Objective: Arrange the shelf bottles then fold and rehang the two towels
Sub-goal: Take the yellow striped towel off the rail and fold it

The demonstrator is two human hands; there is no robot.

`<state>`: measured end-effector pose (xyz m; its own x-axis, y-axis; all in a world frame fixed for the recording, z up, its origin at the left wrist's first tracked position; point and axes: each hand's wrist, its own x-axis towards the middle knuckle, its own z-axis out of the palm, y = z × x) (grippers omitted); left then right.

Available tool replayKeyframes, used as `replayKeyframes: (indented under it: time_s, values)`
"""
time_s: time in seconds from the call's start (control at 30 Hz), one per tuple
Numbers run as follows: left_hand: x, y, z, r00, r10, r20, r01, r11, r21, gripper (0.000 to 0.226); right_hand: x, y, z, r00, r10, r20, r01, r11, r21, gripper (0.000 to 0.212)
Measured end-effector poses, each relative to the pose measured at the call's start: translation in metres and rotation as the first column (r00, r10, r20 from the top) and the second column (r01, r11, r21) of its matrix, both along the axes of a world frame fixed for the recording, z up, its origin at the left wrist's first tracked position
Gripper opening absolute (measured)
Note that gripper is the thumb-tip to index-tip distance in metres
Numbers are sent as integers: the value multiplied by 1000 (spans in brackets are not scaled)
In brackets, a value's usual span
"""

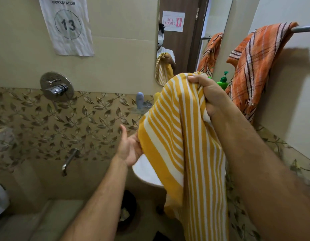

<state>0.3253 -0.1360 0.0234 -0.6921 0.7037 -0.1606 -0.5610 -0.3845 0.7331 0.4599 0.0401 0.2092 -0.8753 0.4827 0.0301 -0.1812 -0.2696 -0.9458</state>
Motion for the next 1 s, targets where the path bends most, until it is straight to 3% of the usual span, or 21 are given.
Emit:
replayKeyframes:
  time_s: [0.13, 0.23, 0.33, 0.5, 0.57, 0.63, 0.73, 0.83, 0.93, 1.0]
  values:
    - [29, 28, -24, 984, -178, -31, 179, 984, 24, 105, -8, 4, 7, 996, -87, -9, 87, 996, 13, 12]
    - [43, 35, -22, 951, -254, -179, 252, 967, -32, 108, -9, 15, 7, 991, -132, 0, 132, 991, 14, 32]
    - [44, 38, -15, 935, -242, -258, 217, 969, -121, 103, -7, 26, 5, 984, -179, -20, 179, 984, 2, 40]
    - [34, 46, 22, 939, -96, -330, 85, 995, -45, 43, -10, 40, -6, 966, -258, -19, 258, 965, 40, 40]
    - [31, 57, 37, 909, 9, -417, -40, 997, -65, 32, -12, 41, -9, 972, -237, -13, 237, 971, 32, 33]
    - [36, 70, 51, 850, 83, -520, -164, 980, -111, 50, -16, 40, -10, 982, -190, -9, 191, 982, 18, 29]
    - [48, 88, 57, 784, 28, -620, -175, 968, -179, 103, -28, 38, -12, 995, -96, -1, 96, 995, 7, 30]
    - [58, 103, 65, 716, -15, -698, -200, 953, -226, 115, -39, 42, -14, 1000, -17, -6, 17, 1000, 15, 18]
    - [56, 120, 73, 745, 103, -659, -272, 949, -159, 82, -40, 58, -16, 999, 35, -38, -34, 999, 27, 28]
    - [52, 127, 80, 749, 178, -638, -320, 941, -113, 55, -37, 76, -20, 993, 82, -83, -77, 995, 58, 48]
